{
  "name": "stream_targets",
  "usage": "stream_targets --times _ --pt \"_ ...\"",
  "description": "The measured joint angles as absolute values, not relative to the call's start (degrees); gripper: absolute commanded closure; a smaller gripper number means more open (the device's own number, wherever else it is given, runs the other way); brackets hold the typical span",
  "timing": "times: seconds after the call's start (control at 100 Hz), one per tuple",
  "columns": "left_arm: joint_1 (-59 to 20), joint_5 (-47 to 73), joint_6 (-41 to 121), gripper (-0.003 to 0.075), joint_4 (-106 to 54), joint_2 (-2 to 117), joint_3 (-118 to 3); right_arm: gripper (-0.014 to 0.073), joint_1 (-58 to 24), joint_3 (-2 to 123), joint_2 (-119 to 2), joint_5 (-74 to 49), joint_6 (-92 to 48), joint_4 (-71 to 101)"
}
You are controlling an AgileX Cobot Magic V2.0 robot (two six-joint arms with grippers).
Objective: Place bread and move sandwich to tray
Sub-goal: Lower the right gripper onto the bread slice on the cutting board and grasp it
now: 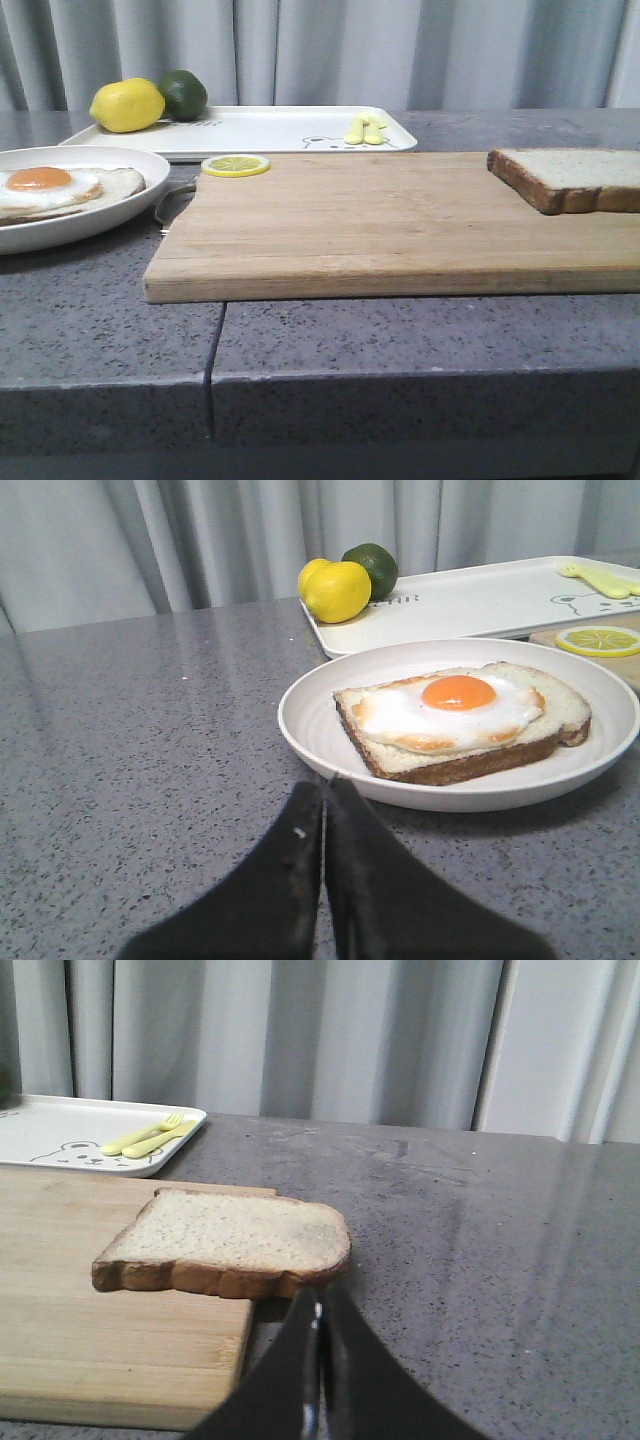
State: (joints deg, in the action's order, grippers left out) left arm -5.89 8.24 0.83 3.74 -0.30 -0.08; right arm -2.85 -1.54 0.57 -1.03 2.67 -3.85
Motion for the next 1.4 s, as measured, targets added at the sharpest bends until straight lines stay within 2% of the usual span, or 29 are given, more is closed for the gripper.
stream_targets --times 0.87,1.4 --pt "-5.89 6.15 0.83 0.074 3.45 -0.3 -0.08 0.0661 -2.85 -1.54 0.57 -0.91 2.67 -3.85" --pt "-5.89 4.33 0.83 0.074 -10.85 -0.3 -0.59 0.0661 -2.85 -1.54 0.57 3.68 2.67 -3.74"
